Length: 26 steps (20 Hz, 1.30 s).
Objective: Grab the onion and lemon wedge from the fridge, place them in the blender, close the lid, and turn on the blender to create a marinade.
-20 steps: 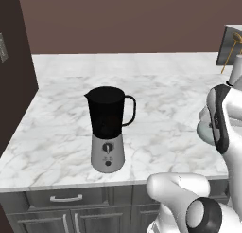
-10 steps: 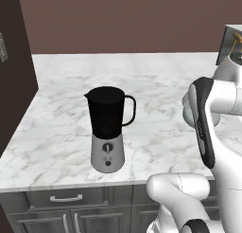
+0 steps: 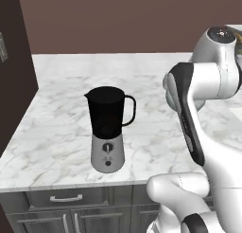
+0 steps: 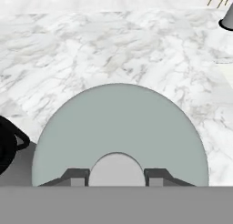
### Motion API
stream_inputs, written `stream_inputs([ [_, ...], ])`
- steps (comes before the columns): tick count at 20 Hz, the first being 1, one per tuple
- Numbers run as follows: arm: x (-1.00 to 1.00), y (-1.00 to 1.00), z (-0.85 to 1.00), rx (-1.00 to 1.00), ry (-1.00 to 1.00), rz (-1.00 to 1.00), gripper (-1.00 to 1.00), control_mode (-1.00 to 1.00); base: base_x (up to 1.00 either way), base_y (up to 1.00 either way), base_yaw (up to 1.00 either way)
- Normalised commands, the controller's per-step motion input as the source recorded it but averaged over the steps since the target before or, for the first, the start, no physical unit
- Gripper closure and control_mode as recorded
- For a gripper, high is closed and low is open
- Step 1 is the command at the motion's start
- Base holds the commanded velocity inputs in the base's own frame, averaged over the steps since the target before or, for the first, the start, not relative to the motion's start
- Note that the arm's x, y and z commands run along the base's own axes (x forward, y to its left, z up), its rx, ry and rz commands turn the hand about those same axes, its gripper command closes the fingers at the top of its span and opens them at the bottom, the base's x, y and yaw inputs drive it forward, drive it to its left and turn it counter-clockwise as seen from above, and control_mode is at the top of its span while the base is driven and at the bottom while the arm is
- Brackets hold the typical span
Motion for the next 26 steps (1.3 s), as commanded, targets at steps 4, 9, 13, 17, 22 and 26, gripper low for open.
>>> stream_inputs([
  [4,0.0,0.59,0.62,0.0,-0.02,0.03,1.0,-1.0,0.0,0.0,0.0],
  [9,0.0,0.52,0.45,0.0,-0.03,0.09,1.0,-1.0,0.0,0.0,0.0],
  [13,0.03,0.52,0.21,0.0,0.0,0.14,1.0,-1.0,0.0,0.0,0.0],
  [17,0.15,0.52,0.0,0.0,0.0,0.22,1.0,-1.0,0.0,0.0,0.0],
  [22,0.32,0.46,0.0,0.0,0.01,0.25,1.0,-1.0,0.0,0.0,0.0],
  [26,0.38,0.43,0.0,0.0,0.0,0.23,1.0,-1.0,0.0,0.0,0.0],
])
